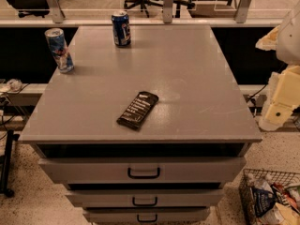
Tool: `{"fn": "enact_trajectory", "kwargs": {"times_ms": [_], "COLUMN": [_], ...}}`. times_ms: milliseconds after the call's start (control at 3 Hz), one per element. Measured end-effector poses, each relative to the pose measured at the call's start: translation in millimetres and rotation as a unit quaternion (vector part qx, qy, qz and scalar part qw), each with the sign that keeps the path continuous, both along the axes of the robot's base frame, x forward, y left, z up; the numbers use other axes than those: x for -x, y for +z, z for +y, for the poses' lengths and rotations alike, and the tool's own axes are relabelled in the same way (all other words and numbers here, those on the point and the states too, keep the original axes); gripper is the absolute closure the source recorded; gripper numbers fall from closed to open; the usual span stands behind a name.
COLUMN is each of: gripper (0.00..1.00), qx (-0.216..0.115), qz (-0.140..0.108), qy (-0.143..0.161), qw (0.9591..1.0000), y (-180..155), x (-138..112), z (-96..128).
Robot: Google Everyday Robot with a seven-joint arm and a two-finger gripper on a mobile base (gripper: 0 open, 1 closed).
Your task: Pick pepsi can
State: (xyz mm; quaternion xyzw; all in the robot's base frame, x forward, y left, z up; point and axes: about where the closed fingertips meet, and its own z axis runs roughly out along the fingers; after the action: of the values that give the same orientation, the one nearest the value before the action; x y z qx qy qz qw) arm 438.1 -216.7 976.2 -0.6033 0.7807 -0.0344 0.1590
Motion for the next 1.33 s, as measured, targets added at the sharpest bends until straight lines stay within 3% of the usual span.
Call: {"fn": "enact_trajectory", "kwargs": {"times_ms": [333, 667, 1000, 1333], "gripper": [0.0, 0.0, 0.0, 0.0], "qx": [-0.006, -0.036, -0.097, -0.162], "qz": [-0.004, -0.013, -0.04, -0.081], "qy": [0.001, -0.004, -0.021, -0.043], "qw": [1.0, 0.9993, 0.9943, 0.9825], "y": [-1, -13, -31, -36], "x": [-4, -32, -99, -162], "z": [4, 20, 59, 96]}}
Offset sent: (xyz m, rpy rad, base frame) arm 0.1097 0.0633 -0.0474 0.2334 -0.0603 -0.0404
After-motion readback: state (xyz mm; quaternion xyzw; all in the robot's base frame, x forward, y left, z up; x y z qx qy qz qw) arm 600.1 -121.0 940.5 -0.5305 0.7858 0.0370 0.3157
